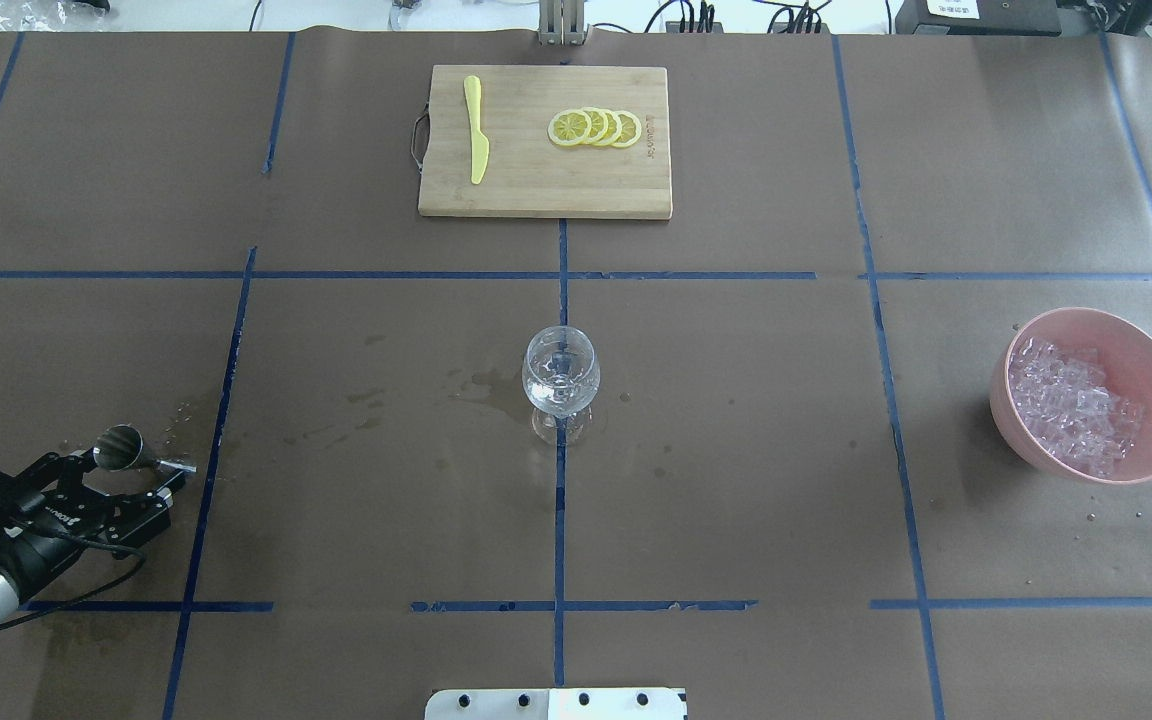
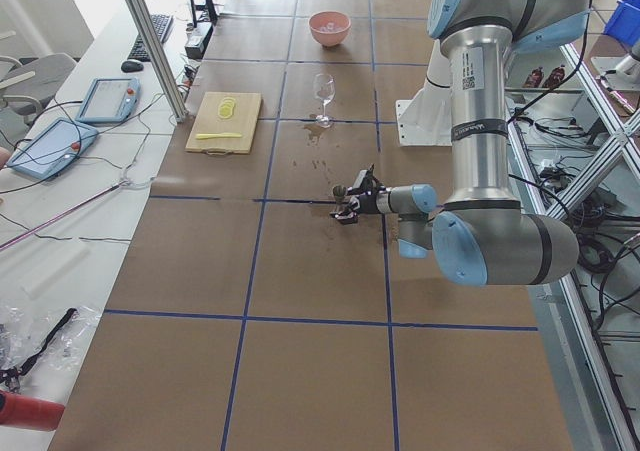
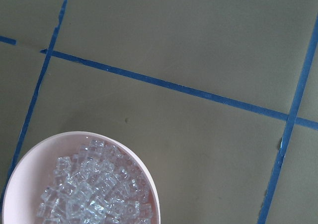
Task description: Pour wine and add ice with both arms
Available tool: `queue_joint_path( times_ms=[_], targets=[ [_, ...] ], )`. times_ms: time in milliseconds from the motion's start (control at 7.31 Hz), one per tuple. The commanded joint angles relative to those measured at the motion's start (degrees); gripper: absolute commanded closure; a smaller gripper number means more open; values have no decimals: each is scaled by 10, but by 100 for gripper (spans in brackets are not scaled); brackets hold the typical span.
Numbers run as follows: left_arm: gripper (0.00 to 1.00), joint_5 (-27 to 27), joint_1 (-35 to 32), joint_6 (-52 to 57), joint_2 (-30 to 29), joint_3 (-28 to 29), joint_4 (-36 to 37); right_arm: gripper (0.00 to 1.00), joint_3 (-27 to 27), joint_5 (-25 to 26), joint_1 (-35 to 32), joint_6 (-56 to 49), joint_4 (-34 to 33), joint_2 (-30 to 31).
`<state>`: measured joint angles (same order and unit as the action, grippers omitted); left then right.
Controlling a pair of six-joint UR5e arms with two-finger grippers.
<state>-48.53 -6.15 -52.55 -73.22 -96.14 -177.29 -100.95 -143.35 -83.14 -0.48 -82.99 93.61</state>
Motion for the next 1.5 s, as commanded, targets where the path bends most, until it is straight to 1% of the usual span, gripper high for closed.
queue_joint_path(
  times_ms=[0,137,274,410,547,684,821,958,1094,1231,1368],
  targets=[
    [1,-106,-5,3,87,-54,1,0,1,-1,0,1,-1,0],
    [1,-139,-8,3,141,-74,-1,0,-2,-6,0,33,0,0],
    [1,-147,-9,3,162,-76,-6,0,-17,-16,10,84,2,1],
    [1,-159,-18,3,164,-74,-8,0,-47,-16,23,127,2,5],
    [1,-236,-71,10,164,-71,-7,0,-66,-16,36,151,2,8],
    [1,-338,-158,50,164,-69,-7,0,-78,-14,56,178,6,8],
    [1,-410,-236,95,158,-67,-6,0,-80,-9,76,228,37,8],
    [1,-489,-279,106,155,-66,-3,0,-80,-2,98,283,81,17],
    [1,-561,-340,107,141,-63,2,0,-79,26,138,310,109,38],
    [1,-654,-411,107,116,-60,30,0,-79,78,186,331,133,56],
    [0,-731,-477,107,93,-60,68,0,-66,97,211,346,140,66]
  ],
)
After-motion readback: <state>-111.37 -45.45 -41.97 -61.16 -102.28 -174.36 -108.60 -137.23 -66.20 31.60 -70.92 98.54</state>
